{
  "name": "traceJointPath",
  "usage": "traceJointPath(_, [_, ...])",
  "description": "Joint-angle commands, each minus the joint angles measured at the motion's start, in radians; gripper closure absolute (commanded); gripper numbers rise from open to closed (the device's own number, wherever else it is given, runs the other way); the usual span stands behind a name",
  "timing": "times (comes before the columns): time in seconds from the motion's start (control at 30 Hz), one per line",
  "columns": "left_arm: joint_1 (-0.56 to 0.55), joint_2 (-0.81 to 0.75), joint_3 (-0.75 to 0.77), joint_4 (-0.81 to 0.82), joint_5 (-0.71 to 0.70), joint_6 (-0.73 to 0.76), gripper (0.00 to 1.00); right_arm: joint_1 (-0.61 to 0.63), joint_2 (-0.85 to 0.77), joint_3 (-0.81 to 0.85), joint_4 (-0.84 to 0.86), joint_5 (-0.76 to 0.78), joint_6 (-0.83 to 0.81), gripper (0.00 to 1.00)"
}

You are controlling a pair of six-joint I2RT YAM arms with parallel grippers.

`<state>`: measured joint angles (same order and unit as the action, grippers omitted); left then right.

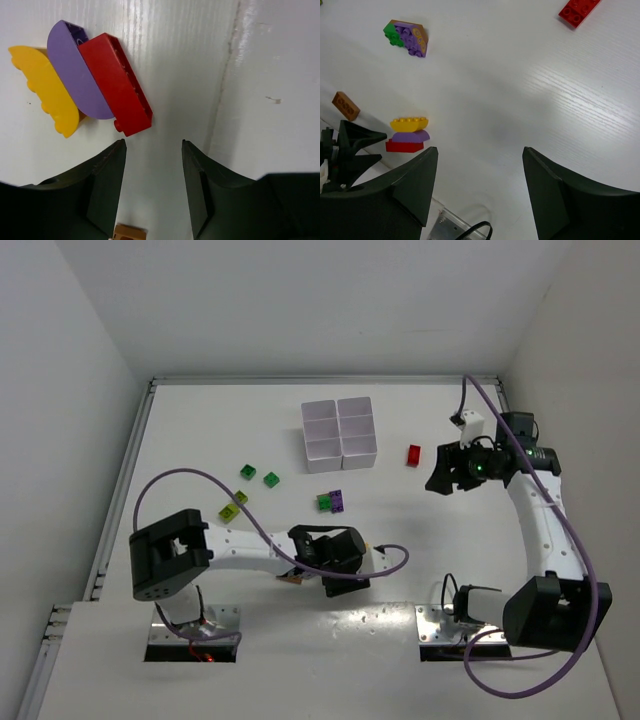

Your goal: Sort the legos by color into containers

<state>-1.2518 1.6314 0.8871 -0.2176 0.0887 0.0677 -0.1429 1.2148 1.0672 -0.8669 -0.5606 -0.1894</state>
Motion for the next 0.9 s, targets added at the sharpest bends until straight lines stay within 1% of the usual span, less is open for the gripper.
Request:
traceJointPath(0.0, [0.034, 0.036, 0.032, 0.043, 0.017, -0.028, 0.46, -0.007, -0.02, 0.011, -0.001, -0.032, 0.013, 0.31])
traceJointPath(0.23, [0.077, 0.088, 0.075, 0.052, 0.017, -0.071, 0.46, -0.017, -0.029, 0.002, -0.001, -0.041, 0.013, 0.31])
traceJointPath(0.33, [0.086, 0.088, 0.084, 0.052, 0.046, -0.094, 0.46, -0.017, -0.029, 0.002, -0.001, -0.041, 0.013, 0.31])
traceJointPath(0.5, [0.086, 0.013, 0.065, 0.063, 0.091, -0.141, 0.46, -0.017, -0.008, 0.002, 0.008, -0.041, 0.013, 0.31])
traceJointPath(0.6, [0.086, 0.013, 0.065, 0.063, 0.101, -0.164, 0.44, -0.017, -0.008, -0.007, 0.008, -0.05, 0.013, 0.31])
traceJointPath(0.77, [0.077, 0.022, 0.119, 0.049, 0.102, -0.222, 0.43, -0.017, 0.012, -0.007, 0.008, -0.059, 0.013, 0.31])
traceJointPath(0.83, [0.077, 0.036, 0.136, 0.04, 0.102, -0.246, 0.43, -0.017, 0.022, -0.007, 0.008, -0.059, 0.013, 0.31])
traceJointPath(0.87, [0.077, 0.066, 0.16, 0.031, 0.091, -0.268, 0.43, -0.017, 0.022, -0.007, 0.008, -0.059, 0.013, 0.31])
